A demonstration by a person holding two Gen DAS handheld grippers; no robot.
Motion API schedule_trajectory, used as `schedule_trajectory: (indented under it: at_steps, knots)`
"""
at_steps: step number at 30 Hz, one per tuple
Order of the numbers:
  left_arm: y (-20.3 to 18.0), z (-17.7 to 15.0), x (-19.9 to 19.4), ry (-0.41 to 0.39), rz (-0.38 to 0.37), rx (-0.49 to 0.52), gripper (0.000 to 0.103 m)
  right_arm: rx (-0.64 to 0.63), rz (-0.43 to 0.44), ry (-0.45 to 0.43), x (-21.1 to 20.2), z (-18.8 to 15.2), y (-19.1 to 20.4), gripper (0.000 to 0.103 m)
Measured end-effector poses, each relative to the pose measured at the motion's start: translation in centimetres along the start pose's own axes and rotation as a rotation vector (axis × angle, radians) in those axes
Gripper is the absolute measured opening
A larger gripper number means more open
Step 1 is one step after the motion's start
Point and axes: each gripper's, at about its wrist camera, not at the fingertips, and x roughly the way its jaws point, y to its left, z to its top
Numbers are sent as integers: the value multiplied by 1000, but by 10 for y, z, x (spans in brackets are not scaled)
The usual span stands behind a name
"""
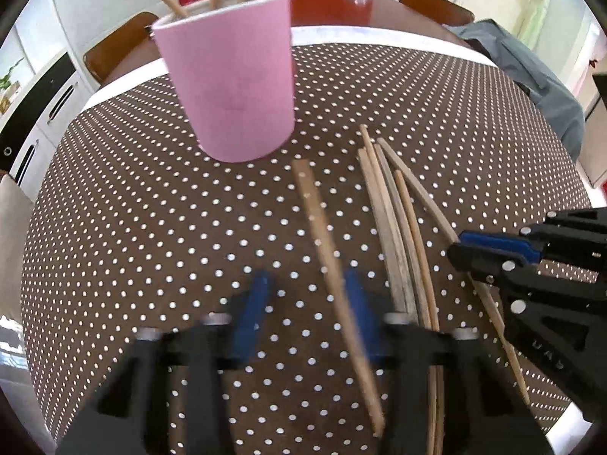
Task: Organize utensils
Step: 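Close the right tool on a chopstick while the left tool grasps another, then lift both held chopsticks over the pink cup and lower them in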
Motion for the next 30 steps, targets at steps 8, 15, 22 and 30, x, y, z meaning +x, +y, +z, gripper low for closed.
schedule_trajectory:
  at_steps: [8,15,22,30]
  knots:
    - [21,-7,-7,-43,-84,-71,5,24,37,-64,-2,-8,3,7]
    - [44,-17,-47,-219,-159,-92,5,52,100,-232,-39,-16,0,6]
    - [45,-16,-80,-349,-188,-95,5,43,145,-343,-67,-19,10,6]
    - [41,-6,-131,-565,-161,-79,5,49,209,-519,-102,-8,25,6]
